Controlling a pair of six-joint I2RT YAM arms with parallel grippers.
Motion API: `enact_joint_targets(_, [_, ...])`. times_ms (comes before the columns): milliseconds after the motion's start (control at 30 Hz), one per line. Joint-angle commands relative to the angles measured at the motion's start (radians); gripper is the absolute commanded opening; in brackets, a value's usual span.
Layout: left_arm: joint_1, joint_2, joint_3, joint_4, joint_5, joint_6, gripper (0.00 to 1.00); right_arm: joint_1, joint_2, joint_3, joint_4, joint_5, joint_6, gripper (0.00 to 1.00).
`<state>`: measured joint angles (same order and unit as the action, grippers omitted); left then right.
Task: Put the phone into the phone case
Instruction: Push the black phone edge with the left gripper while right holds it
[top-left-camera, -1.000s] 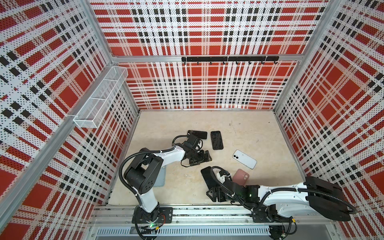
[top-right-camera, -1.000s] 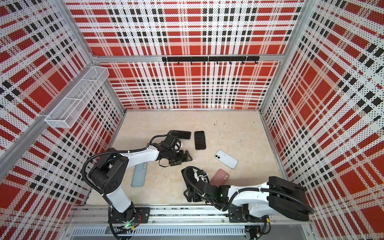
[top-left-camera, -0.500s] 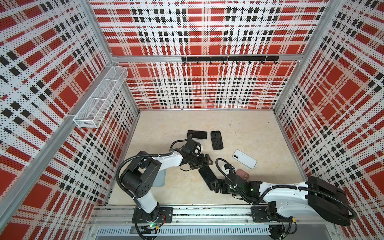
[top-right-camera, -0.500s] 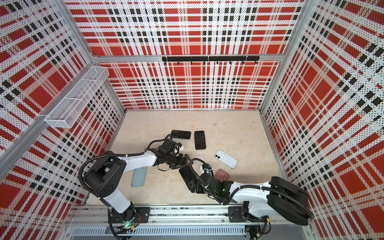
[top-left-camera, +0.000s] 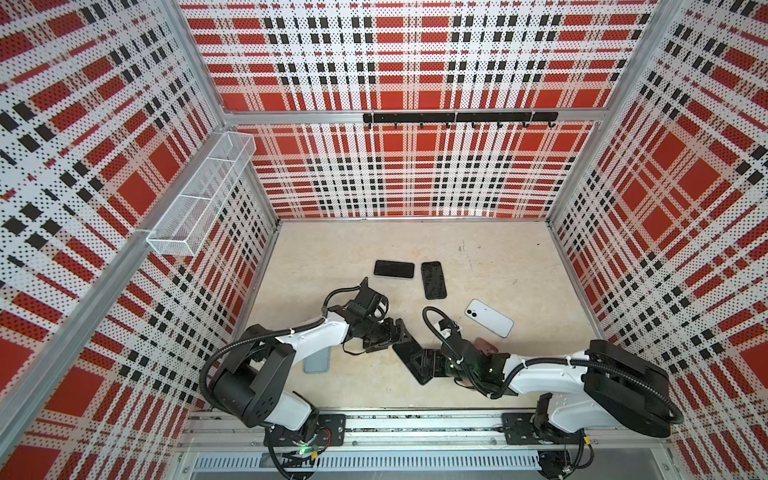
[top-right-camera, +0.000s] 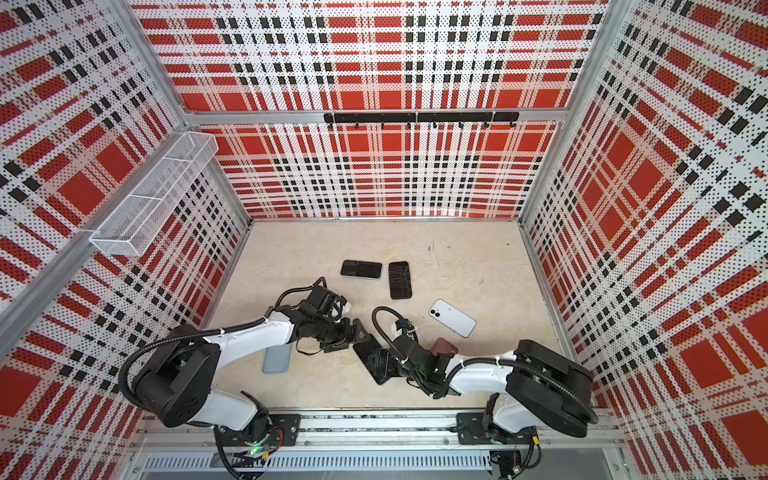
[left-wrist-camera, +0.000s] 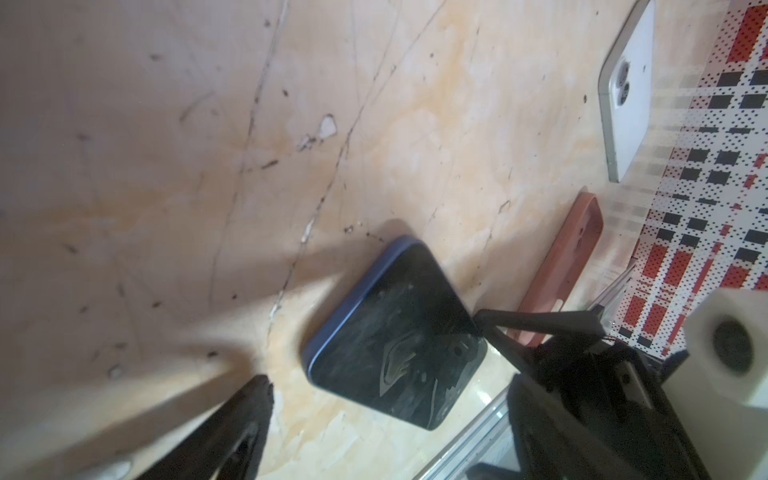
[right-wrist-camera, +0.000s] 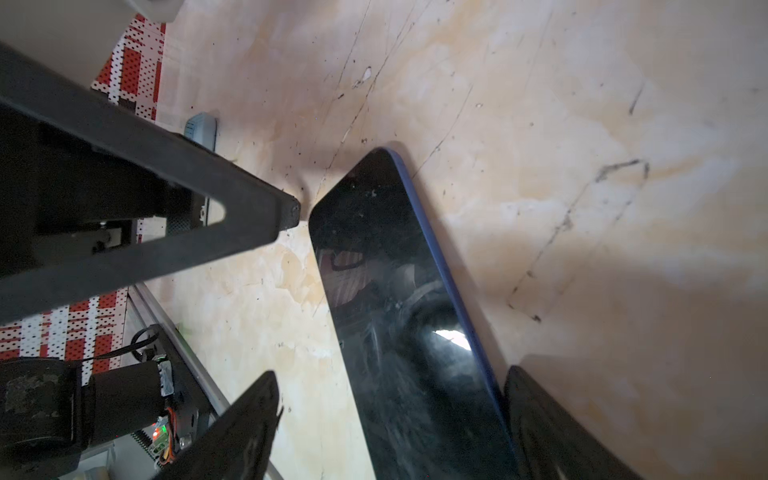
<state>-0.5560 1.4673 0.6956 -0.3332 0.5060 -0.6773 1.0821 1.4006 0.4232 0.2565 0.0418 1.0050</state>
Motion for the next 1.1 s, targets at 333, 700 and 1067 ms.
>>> enact_joint_targets(333, [0.062, 0.016, 0.083, -0.019, -0.05, 0.033, 0.92, 0.168, -0.145, 0.053, -0.343, 0.11, 0.035, 0.87])
enact_joint_targets(700, [-0.006, 0.182, 0.139, 0.02, -0.04, 0.028, 0.9, 0.246, -0.073, 0.017, -0.195, 0.127, 0.1, 0.87])
enact_joint_targets(1067, [-0.02, 0.086, 0.031, 0.027, -0.001, -0.001, 0.88, 0.147, -0.008, -0.035, -0.011, 0.117, 0.078, 0.86])
